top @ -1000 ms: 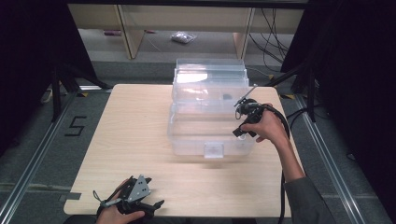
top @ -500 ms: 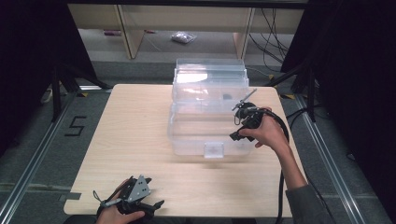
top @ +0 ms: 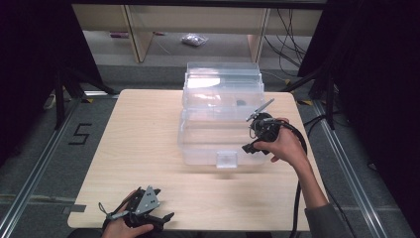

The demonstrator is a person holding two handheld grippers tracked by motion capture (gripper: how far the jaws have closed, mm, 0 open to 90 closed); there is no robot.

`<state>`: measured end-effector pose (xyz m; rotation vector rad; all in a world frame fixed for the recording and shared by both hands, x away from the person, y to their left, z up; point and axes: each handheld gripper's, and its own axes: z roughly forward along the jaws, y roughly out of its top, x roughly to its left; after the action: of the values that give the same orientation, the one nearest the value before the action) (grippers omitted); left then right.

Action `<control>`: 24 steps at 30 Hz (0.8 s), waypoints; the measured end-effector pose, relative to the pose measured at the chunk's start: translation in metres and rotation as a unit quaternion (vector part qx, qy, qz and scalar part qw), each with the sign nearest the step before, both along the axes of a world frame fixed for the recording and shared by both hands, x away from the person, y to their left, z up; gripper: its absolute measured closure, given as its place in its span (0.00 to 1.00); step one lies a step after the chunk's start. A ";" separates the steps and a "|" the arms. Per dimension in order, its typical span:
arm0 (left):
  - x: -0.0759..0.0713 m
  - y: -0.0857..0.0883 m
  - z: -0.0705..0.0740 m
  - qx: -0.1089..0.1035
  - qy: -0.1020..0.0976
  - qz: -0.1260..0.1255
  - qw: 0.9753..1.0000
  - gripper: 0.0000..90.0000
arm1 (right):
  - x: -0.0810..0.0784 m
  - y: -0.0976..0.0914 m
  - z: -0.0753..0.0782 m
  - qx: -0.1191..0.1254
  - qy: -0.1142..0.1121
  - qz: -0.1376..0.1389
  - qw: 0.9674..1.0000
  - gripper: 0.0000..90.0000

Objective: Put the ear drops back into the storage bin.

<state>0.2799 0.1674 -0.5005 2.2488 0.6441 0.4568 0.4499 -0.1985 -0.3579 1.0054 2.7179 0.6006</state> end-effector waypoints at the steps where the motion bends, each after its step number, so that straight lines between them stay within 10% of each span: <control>1: 0.000 -0.001 -0.001 -0.004 0.005 0.008 1.000 0.17 | -0.002 0.000 0.000 0.002 0.001 -0.007 1.000 0.30; 24: 0.000 0.000 0.001 0.010 -0.001 -0.001 1.000 0.17 | -0.029 -0.003 -0.010 0.041 -0.009 0.002 0.999 0.29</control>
<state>0.2798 0.1676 -0.4993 2.2664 0.6399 0.4662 0.4211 -0.2018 -0.3683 1.0088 2.6991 0.7234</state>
